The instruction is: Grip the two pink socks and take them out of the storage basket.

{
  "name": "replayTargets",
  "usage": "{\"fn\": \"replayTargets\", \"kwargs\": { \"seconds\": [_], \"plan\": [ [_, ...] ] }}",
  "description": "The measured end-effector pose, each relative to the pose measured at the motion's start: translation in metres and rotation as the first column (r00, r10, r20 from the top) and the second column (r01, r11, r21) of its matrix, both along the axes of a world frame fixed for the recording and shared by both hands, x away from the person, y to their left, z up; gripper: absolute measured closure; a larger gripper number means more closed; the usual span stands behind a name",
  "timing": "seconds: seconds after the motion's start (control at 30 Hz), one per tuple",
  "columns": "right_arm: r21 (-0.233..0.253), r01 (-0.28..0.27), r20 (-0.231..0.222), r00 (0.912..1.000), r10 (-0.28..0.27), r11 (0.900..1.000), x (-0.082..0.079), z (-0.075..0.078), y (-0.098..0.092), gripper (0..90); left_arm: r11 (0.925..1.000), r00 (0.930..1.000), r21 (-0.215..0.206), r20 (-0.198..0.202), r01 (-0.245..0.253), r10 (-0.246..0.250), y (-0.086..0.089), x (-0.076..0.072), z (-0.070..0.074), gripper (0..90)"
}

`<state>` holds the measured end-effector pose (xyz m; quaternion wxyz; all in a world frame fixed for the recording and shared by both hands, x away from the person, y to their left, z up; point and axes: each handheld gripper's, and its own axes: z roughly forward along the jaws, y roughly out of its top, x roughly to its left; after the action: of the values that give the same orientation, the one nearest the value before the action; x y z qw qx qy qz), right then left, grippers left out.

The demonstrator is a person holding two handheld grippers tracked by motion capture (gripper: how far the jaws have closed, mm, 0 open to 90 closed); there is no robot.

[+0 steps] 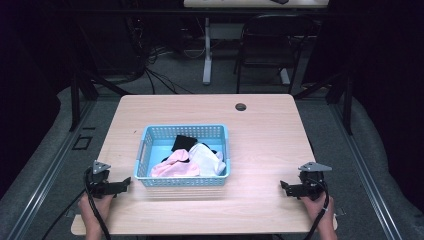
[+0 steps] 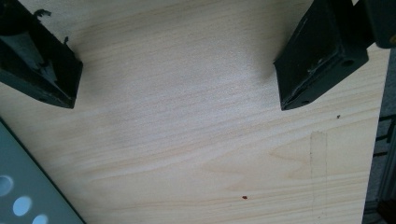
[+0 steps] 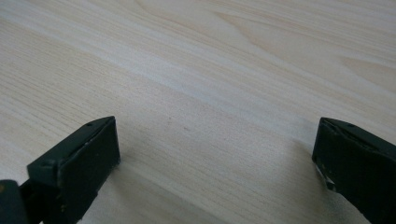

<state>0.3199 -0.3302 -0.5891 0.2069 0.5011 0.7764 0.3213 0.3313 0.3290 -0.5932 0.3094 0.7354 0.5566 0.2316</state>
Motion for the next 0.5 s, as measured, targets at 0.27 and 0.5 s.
{"fn": "replayTargets", "kwargs": {
  "seconds": [0.27,0.5],
  "plan": [
    [-0.001,0.000,0.000,1.0000,0.000,1.000,0.0000,0.0000,-0.0001,0.3,1.0000,1.0000,0.000,0.000,0.000,0.000,0.0000,0.0001,0.0000,0.4],
    [-0.001,0.000,0.000,1.0000,0.000,1.000,-0.0001,0.0001,-0.0001,0.3,1.0000,1.0000,0.001,0.000,-0.001,0.001,0.0000,-0.0005,0.0003,0.4]
  ]
}}
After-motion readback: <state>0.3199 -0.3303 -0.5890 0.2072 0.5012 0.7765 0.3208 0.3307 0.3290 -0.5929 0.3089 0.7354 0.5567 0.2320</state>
